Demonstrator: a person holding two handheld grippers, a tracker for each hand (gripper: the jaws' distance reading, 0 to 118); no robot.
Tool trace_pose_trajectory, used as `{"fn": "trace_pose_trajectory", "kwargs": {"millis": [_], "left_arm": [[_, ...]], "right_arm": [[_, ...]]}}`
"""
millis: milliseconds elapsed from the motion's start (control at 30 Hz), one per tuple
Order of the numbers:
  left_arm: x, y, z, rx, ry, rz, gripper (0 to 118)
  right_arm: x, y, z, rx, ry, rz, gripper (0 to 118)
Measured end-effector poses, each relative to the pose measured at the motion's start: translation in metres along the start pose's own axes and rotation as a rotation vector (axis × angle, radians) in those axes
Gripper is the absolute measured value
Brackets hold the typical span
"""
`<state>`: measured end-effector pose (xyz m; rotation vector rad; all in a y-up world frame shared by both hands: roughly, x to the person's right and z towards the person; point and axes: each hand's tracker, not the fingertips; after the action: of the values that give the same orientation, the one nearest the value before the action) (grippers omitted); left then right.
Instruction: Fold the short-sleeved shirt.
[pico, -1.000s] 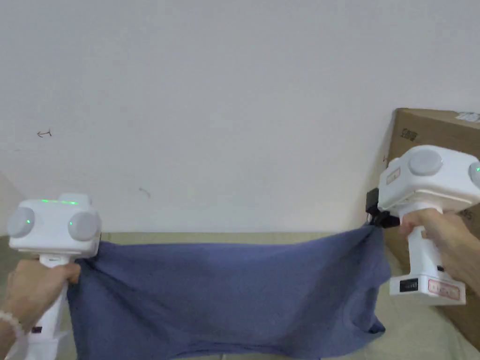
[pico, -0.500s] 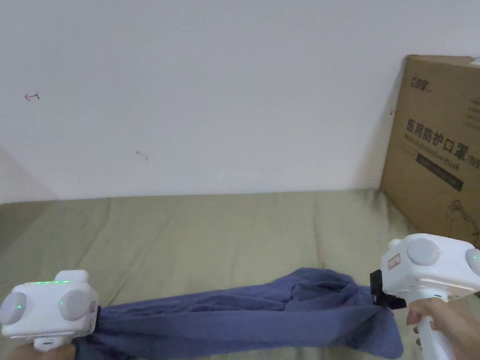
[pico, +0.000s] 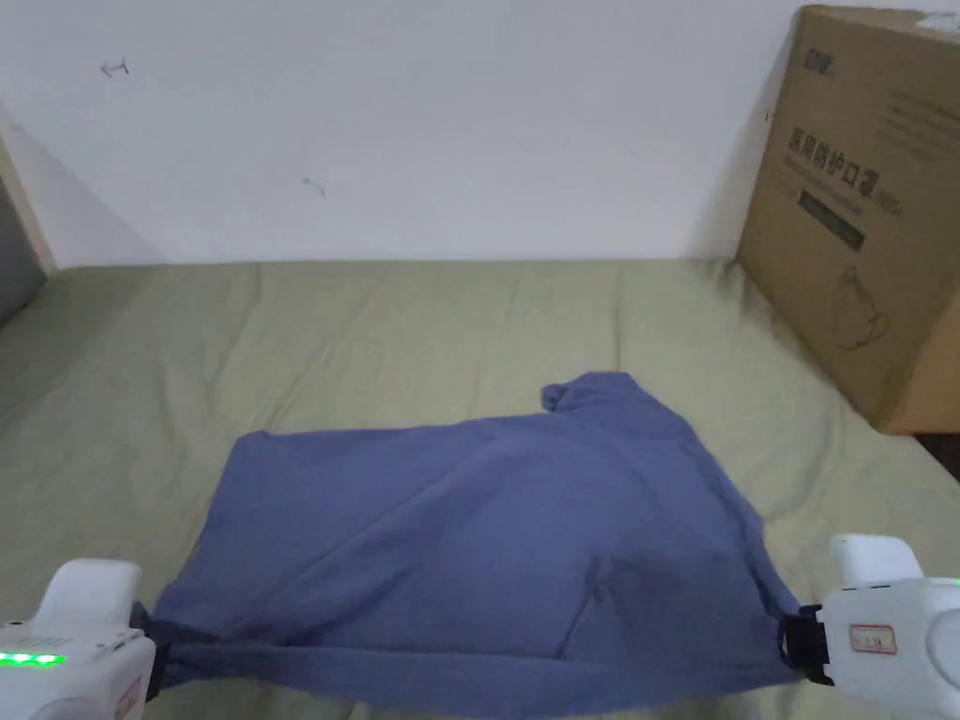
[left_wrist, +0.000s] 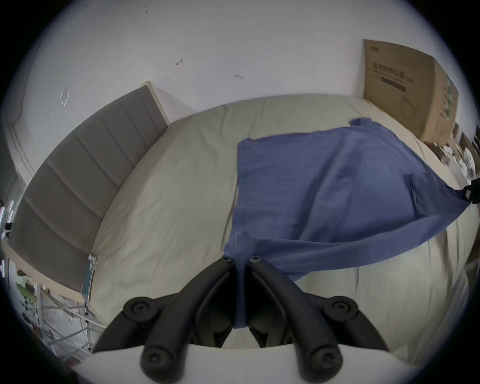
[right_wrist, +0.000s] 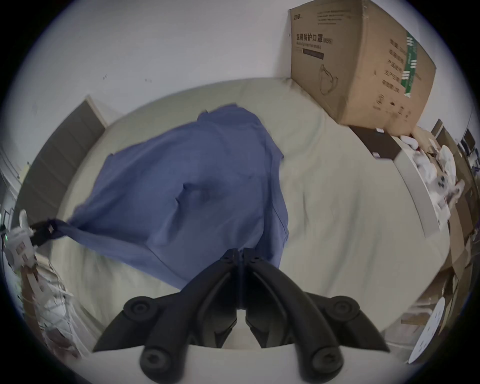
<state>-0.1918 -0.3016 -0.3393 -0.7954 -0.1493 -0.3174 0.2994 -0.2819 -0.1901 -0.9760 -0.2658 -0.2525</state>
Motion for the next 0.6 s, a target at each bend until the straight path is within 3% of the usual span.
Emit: {"fn": "trace_pose_trajectory", "kwargs": {"millis": [167,233,333,367,400,500,533,567,600], "left_arm": [[-0.006,-0.075,0.030,-0.039,-0.001,-0.004,3],[-0.009,-0.087,0.029,-0.094,-0.015,0.046,3],[-0.015,-0.099,0.036,-0.050,-0.001,0.083,5],[-0.017,-0.101,0.036,-0.047,-0.006,0.093,11],[-0.019,-0.100,0.037,-0.049,-0.023,0.113,26],[-0.021,-0.099,0.041,-0.070,-0.022,0.155,49],[-0.023,-0.100,0.044,-0.077,-0.032,0.175,82],[-0.024,-0.102,0.049,-0.076,-0.061,0.209,102],[-0.024,-0.104,0.056,-0.060,-0.087,0.233,109]], "right_arm": [[0.006,-0.084,0.022,-0.054,0.006,-0.034,3],[0.014,-0.103,0.024,-0.073,0.029,-0.131,2],[0.019,-0.113,0.026,-0.065,0.023,-0.138,2],[0.021,-0.114,0.027,-0.054,0.023,-0.155,2],[0.023,-0.111,0.027,-0.049,0.043,-0.191,2],[0.023,-0.107,0.028,-0.024,0.048,-0.209,3],[0.022,-0.105,0.029,-0.019,0.048,-0.200,13],[0.018,-0.106,0.033,-0.010,0.026,-0.177,39],[0.014,-0.108,0.036,-0.004,0.010,-0.148,69]]}}
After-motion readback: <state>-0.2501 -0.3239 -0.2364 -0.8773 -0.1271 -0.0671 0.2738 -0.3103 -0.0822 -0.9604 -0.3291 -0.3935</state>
